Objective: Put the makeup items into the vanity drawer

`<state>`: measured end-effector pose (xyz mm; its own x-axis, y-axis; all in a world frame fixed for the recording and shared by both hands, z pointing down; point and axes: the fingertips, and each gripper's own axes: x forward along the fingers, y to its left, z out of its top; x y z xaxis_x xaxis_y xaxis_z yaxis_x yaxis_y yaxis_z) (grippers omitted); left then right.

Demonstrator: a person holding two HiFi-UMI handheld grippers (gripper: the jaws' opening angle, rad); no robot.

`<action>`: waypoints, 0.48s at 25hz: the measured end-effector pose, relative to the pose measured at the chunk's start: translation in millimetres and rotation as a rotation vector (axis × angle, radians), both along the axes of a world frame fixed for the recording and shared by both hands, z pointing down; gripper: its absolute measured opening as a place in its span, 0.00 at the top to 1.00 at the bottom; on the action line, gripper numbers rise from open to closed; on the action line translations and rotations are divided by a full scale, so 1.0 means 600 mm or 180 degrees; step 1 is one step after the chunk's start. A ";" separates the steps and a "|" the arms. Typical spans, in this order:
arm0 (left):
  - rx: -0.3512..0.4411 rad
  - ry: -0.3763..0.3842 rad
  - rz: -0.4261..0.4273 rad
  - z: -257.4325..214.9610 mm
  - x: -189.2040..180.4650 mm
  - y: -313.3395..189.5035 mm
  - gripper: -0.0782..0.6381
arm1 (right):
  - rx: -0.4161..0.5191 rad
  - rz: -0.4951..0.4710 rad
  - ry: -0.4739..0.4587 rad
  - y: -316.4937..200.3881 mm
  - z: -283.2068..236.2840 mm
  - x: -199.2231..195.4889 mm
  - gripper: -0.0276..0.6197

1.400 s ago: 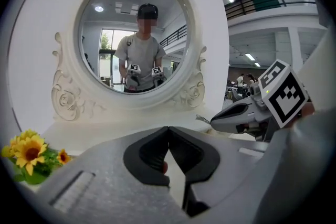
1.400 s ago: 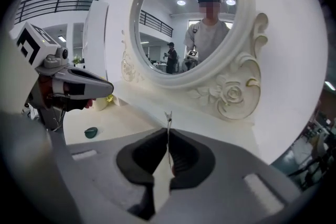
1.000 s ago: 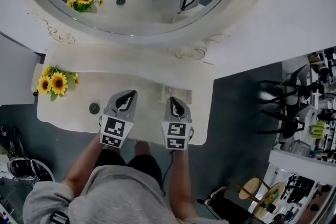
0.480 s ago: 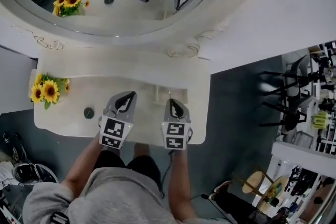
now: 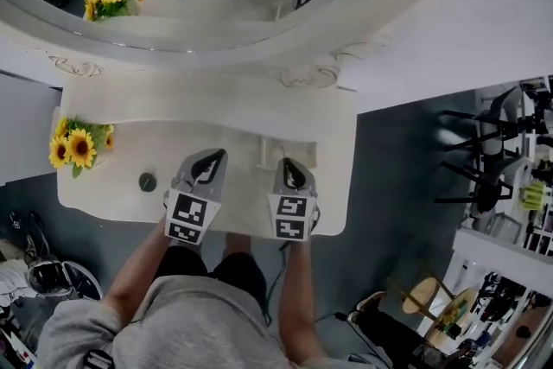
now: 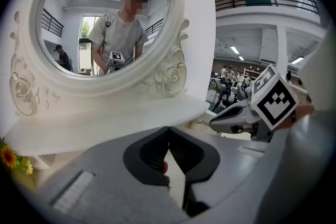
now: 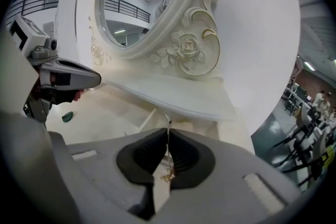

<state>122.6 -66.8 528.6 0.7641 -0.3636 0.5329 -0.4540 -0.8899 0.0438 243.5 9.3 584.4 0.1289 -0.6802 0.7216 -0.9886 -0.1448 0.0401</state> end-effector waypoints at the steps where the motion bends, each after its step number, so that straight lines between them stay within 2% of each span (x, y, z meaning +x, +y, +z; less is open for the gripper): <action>1: -0.0003 -0.0008 0.0000 0.002 -0.001 0.001 0.88 | 0.0004 0.0000 -0.0004 -0.001 0.001 0.000 0.94; 7: -0.0010 -0.0040 0.0006 0.006 -0.002 0.004 0.88 | 0.0050 0.0090 -0.0023 -0.001 0.004 0.005 0.93; 9: -0.0011 -0.0043 0.0000 0.007 -0.003 0.004 0.88 | 0.0113 0.0126 -0.0055 -0.001 0.002 0.005 0.85; 11: -0.0009 -0.0043 -0.0008 0.007 -0.004 0.003 0.88 | 0.0171 0.0151 -0.0107 -0.002 0.000 0.004 0.72; 12: -0.0008 -0.0044 -0.0013 0.007 -0.005 0.003 0.88 | 0.0186 0.0160 -0.0124 -0.001 0.000 0.004 0.71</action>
